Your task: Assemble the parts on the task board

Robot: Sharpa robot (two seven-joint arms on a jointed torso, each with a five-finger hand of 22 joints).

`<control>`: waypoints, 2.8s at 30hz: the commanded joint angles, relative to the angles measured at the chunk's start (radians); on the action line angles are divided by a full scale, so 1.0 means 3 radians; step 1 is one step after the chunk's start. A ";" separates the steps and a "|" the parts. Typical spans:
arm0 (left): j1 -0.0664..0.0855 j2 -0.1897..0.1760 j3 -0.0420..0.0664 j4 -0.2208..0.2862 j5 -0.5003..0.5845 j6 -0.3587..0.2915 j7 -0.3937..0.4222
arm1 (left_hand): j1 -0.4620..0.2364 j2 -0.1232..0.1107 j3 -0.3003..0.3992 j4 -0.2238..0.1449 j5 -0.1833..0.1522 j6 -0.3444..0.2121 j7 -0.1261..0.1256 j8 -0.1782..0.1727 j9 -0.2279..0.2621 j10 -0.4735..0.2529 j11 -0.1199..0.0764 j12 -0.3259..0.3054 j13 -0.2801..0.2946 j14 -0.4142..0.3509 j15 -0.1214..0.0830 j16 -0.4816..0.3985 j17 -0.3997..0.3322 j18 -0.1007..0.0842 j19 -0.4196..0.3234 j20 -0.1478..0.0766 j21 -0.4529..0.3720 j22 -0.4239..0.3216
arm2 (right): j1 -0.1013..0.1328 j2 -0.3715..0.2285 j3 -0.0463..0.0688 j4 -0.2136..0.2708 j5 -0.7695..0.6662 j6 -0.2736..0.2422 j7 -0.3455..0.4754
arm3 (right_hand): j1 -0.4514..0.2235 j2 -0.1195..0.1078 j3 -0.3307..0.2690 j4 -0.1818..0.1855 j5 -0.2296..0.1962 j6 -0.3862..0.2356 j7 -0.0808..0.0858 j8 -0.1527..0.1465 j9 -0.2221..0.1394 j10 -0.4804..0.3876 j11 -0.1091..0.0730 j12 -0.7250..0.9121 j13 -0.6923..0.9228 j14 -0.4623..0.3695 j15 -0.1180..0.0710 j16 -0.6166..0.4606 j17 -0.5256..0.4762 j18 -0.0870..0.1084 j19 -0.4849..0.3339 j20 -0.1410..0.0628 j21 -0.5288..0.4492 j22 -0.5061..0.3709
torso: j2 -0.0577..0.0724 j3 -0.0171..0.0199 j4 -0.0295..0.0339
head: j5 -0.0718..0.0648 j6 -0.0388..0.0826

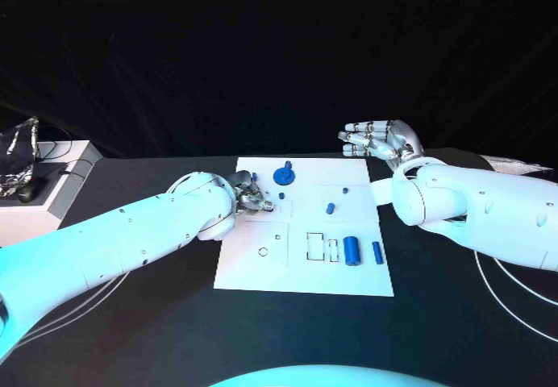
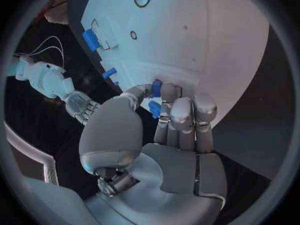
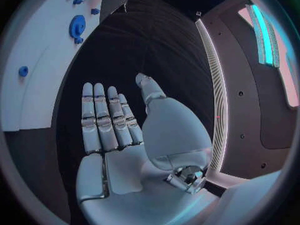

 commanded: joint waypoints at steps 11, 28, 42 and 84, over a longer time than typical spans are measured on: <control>-0.0008 0.0030 -0.0005 -0.0035 0.0027 0.0106 -0.0005 | 0.0050 0.0016 0.0561 -0.0541 0.0012 0.0029 0.0001 -0.0005 0.0000 0.0019 -0.0030 -0.0007 -0.0002 0.0015 -0.0001 0.0014 -0.0001 -0.0043 0.0014 0.0005 -0.0022 0.0021 | -0.0003 -0.0002 0.0001 0.0000 -0.0009 0.0046 0.0030 | 0.0007 0.0014 0.0005 0.0015 0.0021 0.0023 0.0010 -0.0014 -0.0002 0.0021 -0.0003 -0.0023 -0.0004 -0.0021 -0.0001 -0.0011 -0.0004 -0.0027 -0.0026 0.0001 0.0013 -0.0004 | -0.0001 0.0000 0.0004 | -0.0007 -0.0002; -0.0003 0.0102 -0.0005 -0.0123 0.0173 0.0172 -0.0044 | 0.0079 0.0234 -0.0012 -0.0434 -0.0040 0.0125 -0.0073 -0.0035 -0.0048 0.0089 -0.0060 0.0040 -0.0068 0.0027 -0.0017 0.0069 0.0038 -0.0076 0.0046 0.0001 -0.0059 0.0070 | -0.0004 0.0004 0.0001 -0.0005 -0.0009 0.0049 0.0029 | 0.0007 0.0010 0.0012 0.0010 0.0035 0.0016 0.0013 -0.0014 -0.0003 0.0019 -0.0002 -0.0023 -0.0004 -0.0023 0.0000 -0.0011 -0.0004 -0.0026 -0.0027 0.0002 0.0012 -0.0004 | -0.0004 0.0001 0.0000 | -0.0002 -0.0010; -0.0001 0.0142 -0.0004 -0.0150 0.0206 0.0138 -0.0066 | 0.0103 0.0186 0.0162 -0.0501 -0.0016 0.0150 -0.0067 -0.0043 -0.0025 0.0115 -0.0065 0.0046 -0.0126 0.0026 -0.0022 0.0084 0.0002 -0.0075 0.0066 -0.0005 -0.0072 0.0109 | -0.0007 0.0003 0.0001 0.0001 -0.0009 0.0049 0.0038 | 0.0006 0.0010 0.0019 0.0005 0.0059 0.0019 0.0014 -0.0014 -0.0003 0.0020 -0.0002 -0.0023 -0.0004 -0.0024 0.0000 -0.0010 -0.0004 -0.0026 -0.0028 0.0002 0.0012 -0.0004 | -0.0002 -0.0002 -0.0001 | 0.0001 -0.0006; 0.0133 0.0219 -0.0003 -0.0279 0.0229 0.0452 -0.0182 | 0.0075 0.0126 0.0294 -0.0590 0.0021 0.0220 -0.0080 -0.0051 -0.0011 0.0168 -0.0080 0.0036 -0.0088 0.0028 -0.0024 0.0128 -0.0017 -0.0093 0.0127 -0.0015 -0.0053 0.0209 | -0.0017 0.0020 0.0001 -0.0018 -0.0008 0.0065 0.0015 | -0.0002 0.0005 0.0029 -0.0007 0.0074 0.0014 0.0016 -0.0014 -0.0003 0.0017 -0.0001 -0.0023 -0.0004 -0.0031 0.0002 -0.0011 -0.0004 -0.0028 -0.0034 0.0004 0.0011 -0.0004 | -0.0002 -0.0002 0.0001 | -0.0011 -0.0008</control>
